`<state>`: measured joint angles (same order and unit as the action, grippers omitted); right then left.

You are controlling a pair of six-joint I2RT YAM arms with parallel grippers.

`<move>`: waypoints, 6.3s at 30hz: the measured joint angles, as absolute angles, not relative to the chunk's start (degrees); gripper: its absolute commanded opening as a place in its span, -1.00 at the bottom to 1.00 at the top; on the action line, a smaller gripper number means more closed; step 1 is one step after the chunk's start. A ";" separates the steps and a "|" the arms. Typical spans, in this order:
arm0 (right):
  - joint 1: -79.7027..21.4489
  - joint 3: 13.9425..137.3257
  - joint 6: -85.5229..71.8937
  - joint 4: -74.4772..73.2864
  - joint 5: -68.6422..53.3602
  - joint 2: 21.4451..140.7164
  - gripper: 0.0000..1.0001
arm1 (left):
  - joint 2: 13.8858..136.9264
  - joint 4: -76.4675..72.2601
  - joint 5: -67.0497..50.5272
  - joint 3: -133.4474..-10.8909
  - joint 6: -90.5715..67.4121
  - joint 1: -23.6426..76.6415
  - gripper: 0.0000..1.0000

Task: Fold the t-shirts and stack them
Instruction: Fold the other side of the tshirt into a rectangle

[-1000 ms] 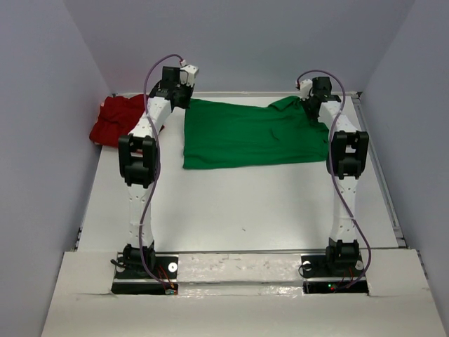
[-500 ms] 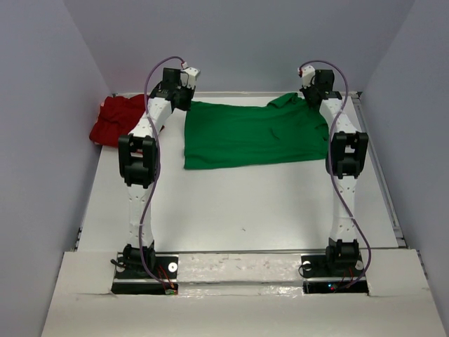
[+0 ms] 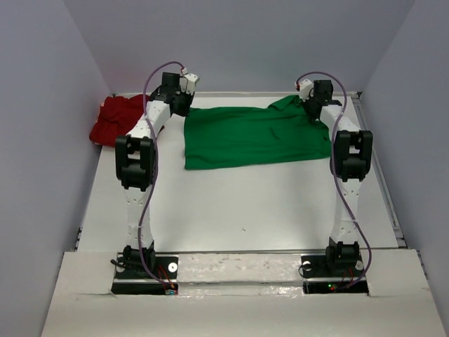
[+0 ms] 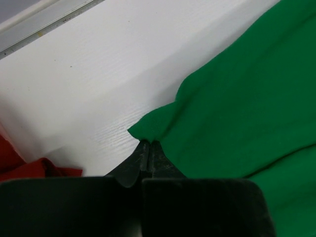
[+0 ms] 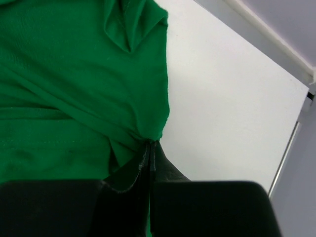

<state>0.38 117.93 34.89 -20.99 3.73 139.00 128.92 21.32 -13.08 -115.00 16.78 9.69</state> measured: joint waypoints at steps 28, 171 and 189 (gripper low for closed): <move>0.27 118.17 35.33 -18.76 12.08 134.91 -1.00 | 122.30 21.12 -13.54 -107.26 18.63 8.14 -1.00; 0.27 100.99 39.79 -14.22 15.05 130.41 -1.00 | 128.49 26.87 5.13 -107.96 24.23 18.70 -1.00; 0.30 99.88 41.85 -15.20 16.93 130.56 0.17 | 131.52 28.91 12.86 -107.98 26.26 22.22 -0.92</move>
